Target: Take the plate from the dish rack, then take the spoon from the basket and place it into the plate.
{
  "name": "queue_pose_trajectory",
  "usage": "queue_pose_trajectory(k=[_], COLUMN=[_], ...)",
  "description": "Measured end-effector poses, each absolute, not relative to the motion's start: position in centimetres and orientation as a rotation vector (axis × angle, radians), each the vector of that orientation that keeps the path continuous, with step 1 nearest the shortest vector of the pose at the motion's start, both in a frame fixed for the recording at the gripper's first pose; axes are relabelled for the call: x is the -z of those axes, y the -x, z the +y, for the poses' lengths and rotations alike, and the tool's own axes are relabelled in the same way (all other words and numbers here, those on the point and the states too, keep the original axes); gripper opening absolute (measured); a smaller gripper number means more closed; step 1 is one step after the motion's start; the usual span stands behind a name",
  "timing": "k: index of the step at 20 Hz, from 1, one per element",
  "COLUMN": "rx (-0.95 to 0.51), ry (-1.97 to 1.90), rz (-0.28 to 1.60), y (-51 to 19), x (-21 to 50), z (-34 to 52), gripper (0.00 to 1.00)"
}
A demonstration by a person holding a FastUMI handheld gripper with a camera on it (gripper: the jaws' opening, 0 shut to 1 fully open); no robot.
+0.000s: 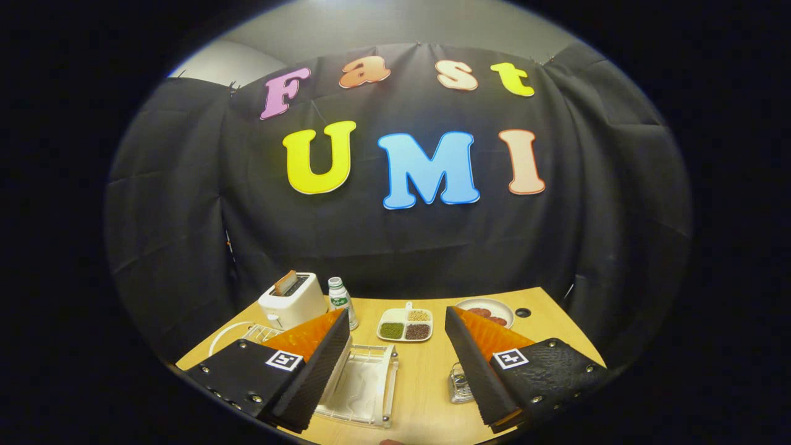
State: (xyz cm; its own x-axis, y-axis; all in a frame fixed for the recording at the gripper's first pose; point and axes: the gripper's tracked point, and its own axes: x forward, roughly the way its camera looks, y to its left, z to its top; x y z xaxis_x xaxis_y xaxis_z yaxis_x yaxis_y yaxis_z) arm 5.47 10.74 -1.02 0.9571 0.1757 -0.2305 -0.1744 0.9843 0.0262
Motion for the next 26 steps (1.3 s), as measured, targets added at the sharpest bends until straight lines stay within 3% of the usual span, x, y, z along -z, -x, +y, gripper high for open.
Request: queue_pose_trajectory(k=[8, 18, 21, 23, 26], rx=[-0.246, -0.094, -0.009, 0.011, 0.085], ry=[-0.087, -0.085, -0.002, 0.033, 0.125], rz=[0.719, 0.999, 1.051, 1.074, 1.084], y=[-7.6, -9.7, -9.7, -9.8, -9.2], x=[9.4, 17.8, 20.2, 20.5, 19.0], z=[16.0, 19.2, 18.9, 19.5, 19.4], gripper=[0.96, 0.97, 0.74, 0.33, 0.30])
